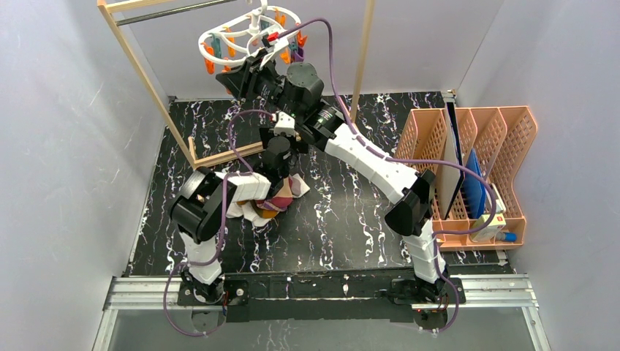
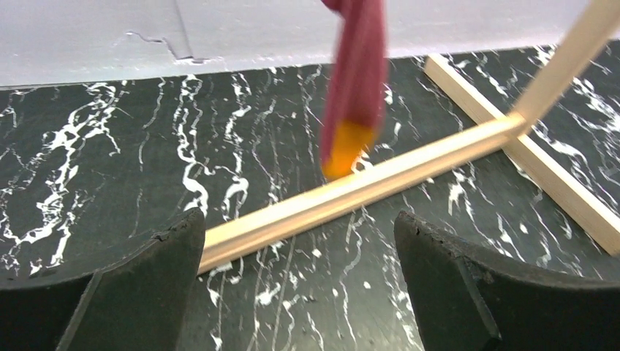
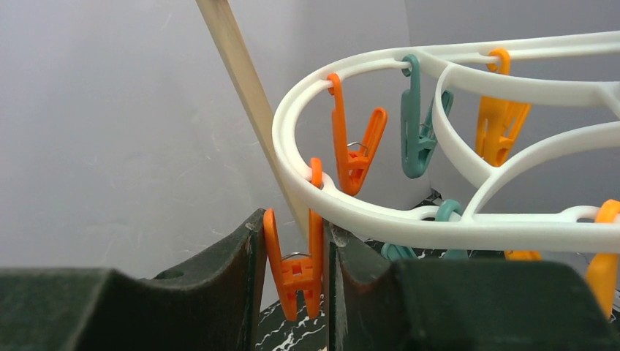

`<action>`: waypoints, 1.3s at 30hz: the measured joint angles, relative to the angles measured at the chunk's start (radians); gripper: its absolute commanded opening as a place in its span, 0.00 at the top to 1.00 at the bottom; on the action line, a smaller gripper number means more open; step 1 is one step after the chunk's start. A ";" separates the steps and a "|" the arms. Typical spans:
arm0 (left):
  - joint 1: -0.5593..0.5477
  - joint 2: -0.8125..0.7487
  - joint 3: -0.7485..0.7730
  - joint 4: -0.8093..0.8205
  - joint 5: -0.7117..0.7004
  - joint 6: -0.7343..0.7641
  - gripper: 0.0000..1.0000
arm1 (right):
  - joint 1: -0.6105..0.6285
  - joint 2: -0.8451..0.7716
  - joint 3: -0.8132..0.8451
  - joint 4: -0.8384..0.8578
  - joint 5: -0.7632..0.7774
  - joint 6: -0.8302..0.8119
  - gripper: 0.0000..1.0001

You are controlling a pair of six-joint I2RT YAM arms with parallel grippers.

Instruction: Remove the socks clipped to the hanger

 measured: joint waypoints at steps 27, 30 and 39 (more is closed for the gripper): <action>0.111 0.449 0.500 0.101 0.315 -0.199 0.95 | -0.021 0.047 0.000 -0.003 -0.005 0.000 0.97; 0.112 0.449 0.504 0.103 0.299 -0.187 1.00 | -0.025 0.050 0.000 -0.014 -0.011 -0.032 0.97; 0.116 0.396 0.410 0.101 0.272 -0.171 1.00 | -0.027 0.050 -0.001 -0.024 -0.011 -0.010 0.96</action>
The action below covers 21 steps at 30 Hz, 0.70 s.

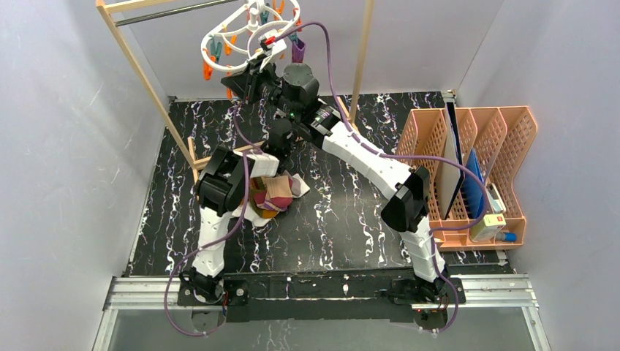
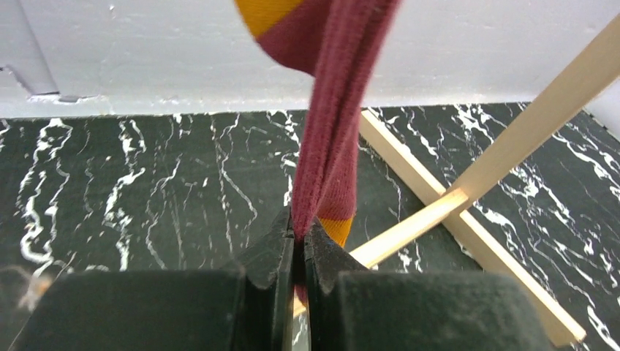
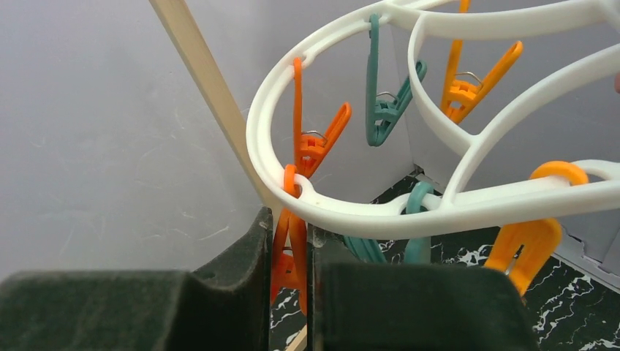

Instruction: Remove the socks clipped to the hanger

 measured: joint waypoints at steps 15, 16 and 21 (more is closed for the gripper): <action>0.000 -0.321 -0.288 0.002 0.019 0.022 1.00 | 0.002 -0.023 -0.067 -0.005 -0.018 0.020 0.02; 0.000 -0.337 -0.303 0.000 0.022 0.024 1.00 | 0.002 -0.029 -0.078 -0.005 -0.019 0.021 0.02; 0.000 -0.425 -0.389 -0.011 0.030 0.038 1.00 | 0.004 -0.108 -0.183 -0.012 -0.010 0.021 0.02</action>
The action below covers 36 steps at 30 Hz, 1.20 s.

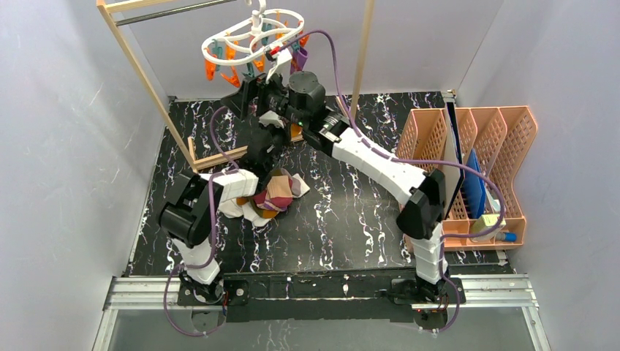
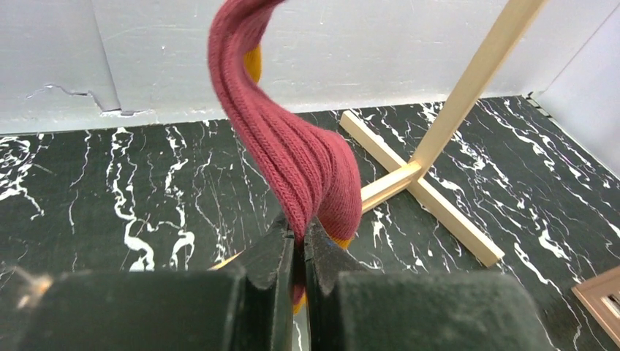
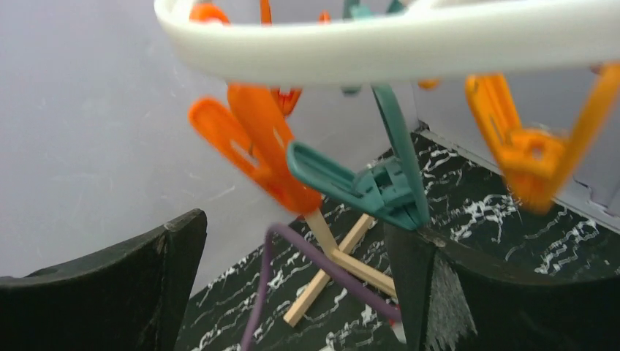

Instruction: Remove the socks clipped to the hanger

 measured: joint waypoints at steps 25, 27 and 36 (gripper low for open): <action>0.000 -0.681 -0.316 -0.473 0.067 0.111 1.00 | -0.020 -0.652 -0.637 0.031 0.002 -0.164 0.02; 0.000 -0.741 -0.330 -0.533 0.071 0.108 1.00 | -0.037 -0.655 -0.645 0.030 0.003 -0.167 0.02; 0.001 -0.978 -0.372 -0.739 0.075 0.078 1.00 | -0.086 -0.675 -0.709 0.023 0.075 -0.165 0.02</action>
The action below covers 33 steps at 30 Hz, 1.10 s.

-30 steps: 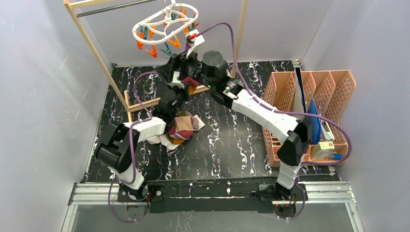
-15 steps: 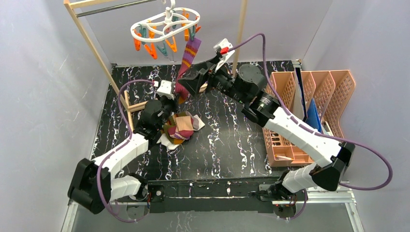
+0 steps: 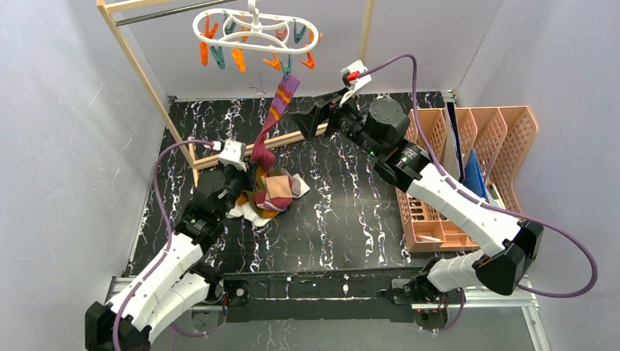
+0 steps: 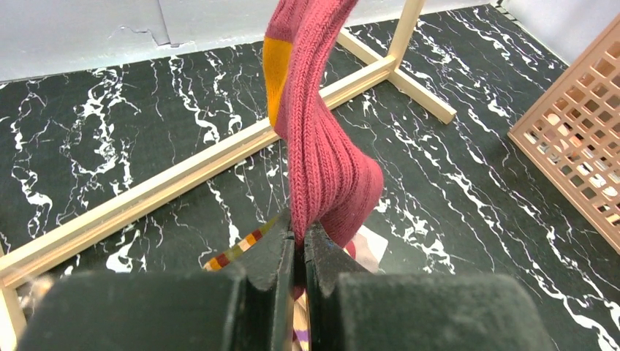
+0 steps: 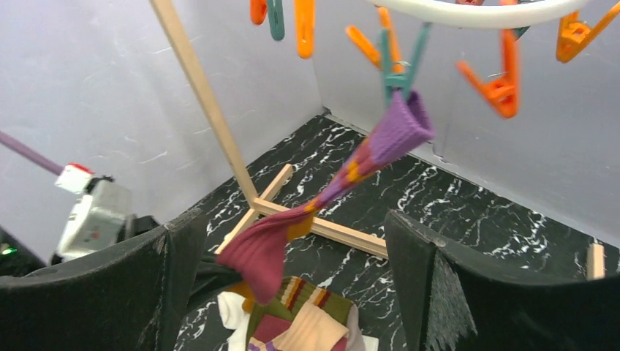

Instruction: Remove the socks clipped to the hanger

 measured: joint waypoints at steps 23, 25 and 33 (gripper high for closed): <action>0.000 -0.063 -0.080 -0.130 0.114 -0.046 1.00 | 0.048 0.061 0.034 0.026 -0.036 0.063 0.02; 0.000 -0.046 -0.080 -0.124 0.130 -0.046 1.00 | 0.061 0.061 0.035 0.026 -0.039 0.060 0.02; 0.000 0.011 -0.080 -0.102 0.171 -0.046 1.00 | 0.064 0.061 0.035 0.027 -0.040 0.050 0.02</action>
